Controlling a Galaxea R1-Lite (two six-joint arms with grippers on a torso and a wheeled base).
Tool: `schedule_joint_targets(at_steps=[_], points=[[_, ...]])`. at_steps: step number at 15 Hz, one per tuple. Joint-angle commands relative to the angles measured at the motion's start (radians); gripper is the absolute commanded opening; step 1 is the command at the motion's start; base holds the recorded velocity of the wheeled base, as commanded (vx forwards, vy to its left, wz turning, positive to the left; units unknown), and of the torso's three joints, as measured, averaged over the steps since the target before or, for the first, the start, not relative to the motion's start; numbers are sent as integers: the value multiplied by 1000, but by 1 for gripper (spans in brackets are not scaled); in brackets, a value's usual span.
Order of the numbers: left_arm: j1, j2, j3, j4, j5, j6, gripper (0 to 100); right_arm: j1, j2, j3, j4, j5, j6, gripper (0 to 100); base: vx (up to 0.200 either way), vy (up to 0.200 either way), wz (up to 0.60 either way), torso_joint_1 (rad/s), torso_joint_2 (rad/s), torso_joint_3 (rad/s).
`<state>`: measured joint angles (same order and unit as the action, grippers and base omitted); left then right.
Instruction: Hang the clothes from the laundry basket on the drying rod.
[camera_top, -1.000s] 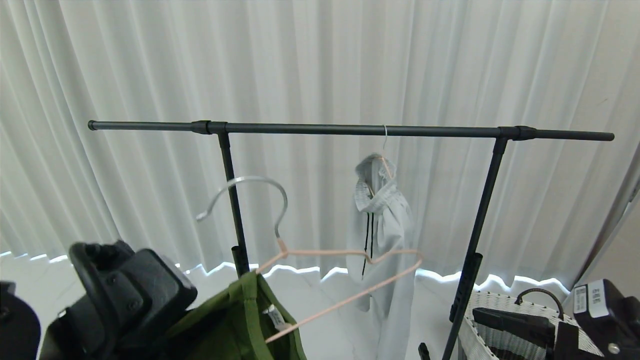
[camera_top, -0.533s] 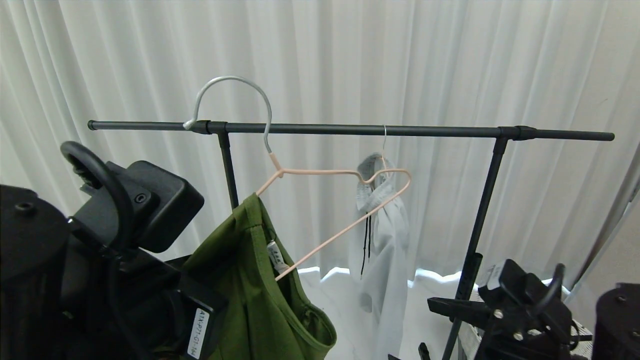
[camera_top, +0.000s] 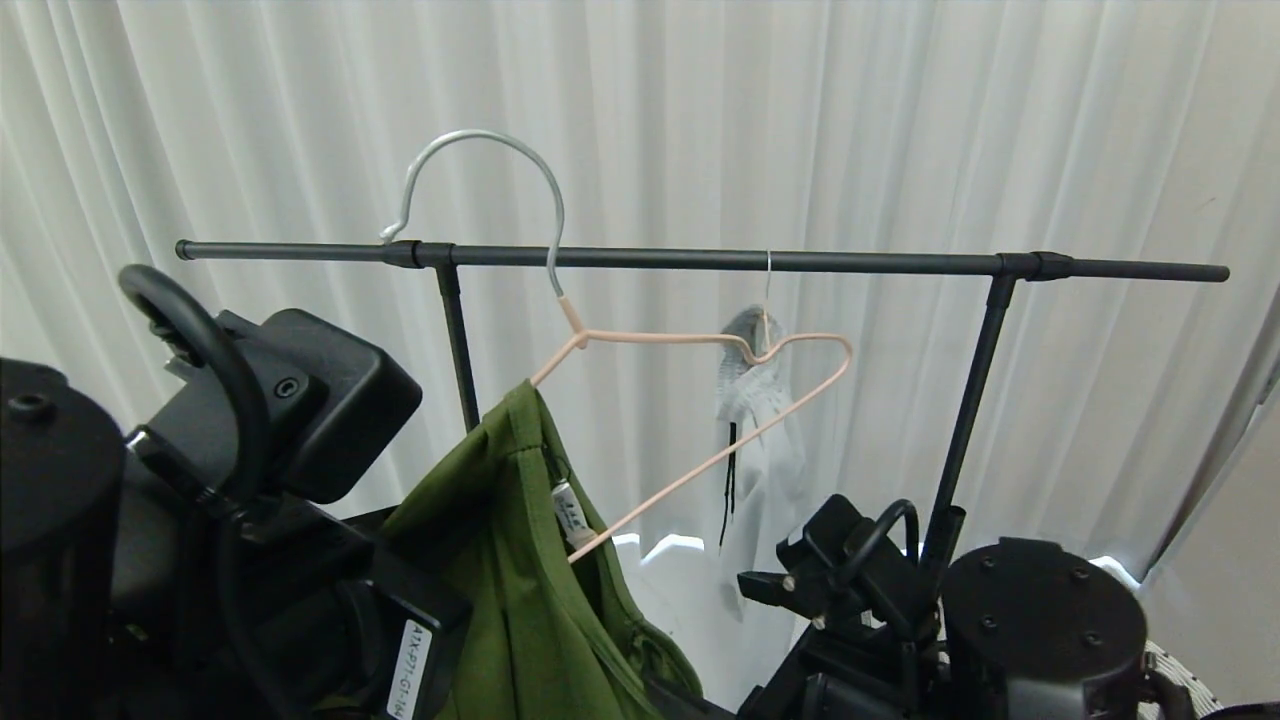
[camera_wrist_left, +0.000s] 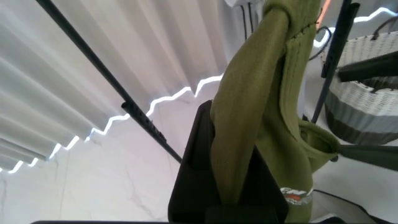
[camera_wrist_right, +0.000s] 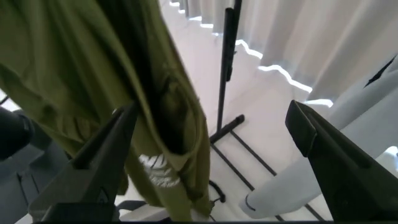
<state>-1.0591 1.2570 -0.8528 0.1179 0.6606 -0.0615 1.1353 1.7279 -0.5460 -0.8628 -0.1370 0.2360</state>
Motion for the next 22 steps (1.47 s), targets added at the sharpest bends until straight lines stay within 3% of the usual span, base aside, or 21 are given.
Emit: schedule_joint_targets(at_steps=[1,11,14,22], points=[[-7,2,-2,0,1,0,0,0,50,-8,-4,-1,13,100,0,0,0,0,0,0],[-22,5,-14,-15,1,0,0,3,48,40,-5,-6,19,100,0,0,0,0,0,0],[-25,7,-11,-30,1,0,0,3,48,69,-5,-59,19,100,0,0,0,0,0,0],[-56,5,-8,-58,1,0,0,21,33,93,-5,-65,8,100,0,0,0,0,0,0]])
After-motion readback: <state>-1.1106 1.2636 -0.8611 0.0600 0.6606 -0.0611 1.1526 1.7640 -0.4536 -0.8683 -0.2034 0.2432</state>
